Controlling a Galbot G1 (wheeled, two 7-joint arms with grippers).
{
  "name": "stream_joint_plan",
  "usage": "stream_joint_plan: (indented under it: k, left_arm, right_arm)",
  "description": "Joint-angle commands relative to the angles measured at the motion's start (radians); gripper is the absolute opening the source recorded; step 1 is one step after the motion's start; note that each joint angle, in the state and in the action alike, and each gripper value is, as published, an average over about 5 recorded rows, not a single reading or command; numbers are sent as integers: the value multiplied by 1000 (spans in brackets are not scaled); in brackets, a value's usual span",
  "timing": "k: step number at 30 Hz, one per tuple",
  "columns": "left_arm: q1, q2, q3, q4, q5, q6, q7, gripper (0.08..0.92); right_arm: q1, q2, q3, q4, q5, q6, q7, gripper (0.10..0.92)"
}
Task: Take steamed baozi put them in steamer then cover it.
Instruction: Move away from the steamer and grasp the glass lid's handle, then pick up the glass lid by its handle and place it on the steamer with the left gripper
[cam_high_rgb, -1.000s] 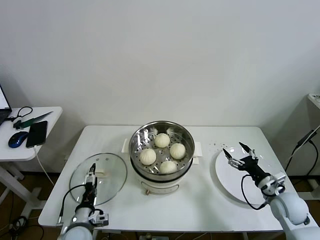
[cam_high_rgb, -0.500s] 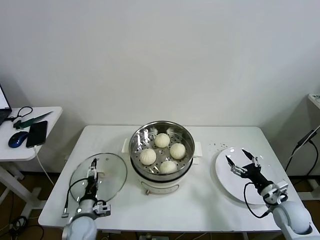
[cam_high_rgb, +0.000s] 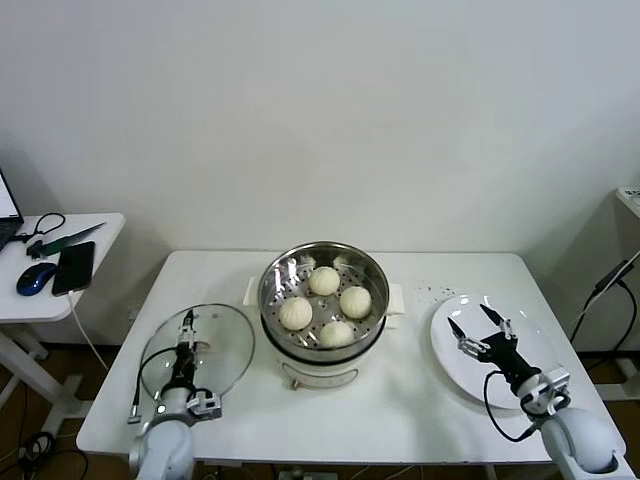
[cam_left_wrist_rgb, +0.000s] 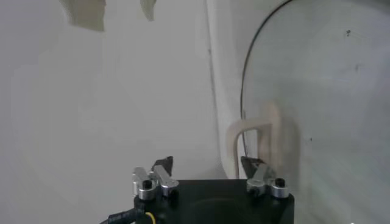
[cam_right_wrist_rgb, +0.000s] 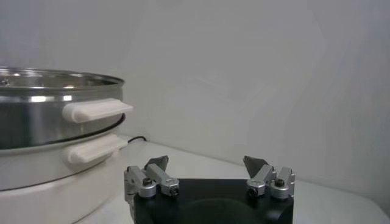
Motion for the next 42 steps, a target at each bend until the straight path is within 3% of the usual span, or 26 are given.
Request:
stream_joint_plan:
  k: [1, 10, 19, 28, 36, 42]
  left_arm:
    - [-18, 3, -1, 36, -26, -25, -18, 645]
    - [-23, -1, 1, 48, -38, -37, -22, 385]
    - [15, 17, 3, -62, -81, -26, -12, 157]
    - [130, 61, -12, -302, -141, 42, 4, 150]
    - [256, 133, -19, -544, -96, 265, 76, 150]
    - [253, 197, -1, -628, -85, 389, 97, 150]
  right_arm:
    - [8, 14, -5, -13, -39, 8, -9, 823]
    - [20, 21, -8, -24, -44, 12, -11, 823]
    - [24, 25, -7, -30, -45, 18, -14, 823]
    - [27, 24, -5, -39, -47, 25, -16, 823]
    - [38, 13, -3, -66, -53, 33, -16, 823]
    - [57, 7, -9, -87, -57, 37, -16, 823]
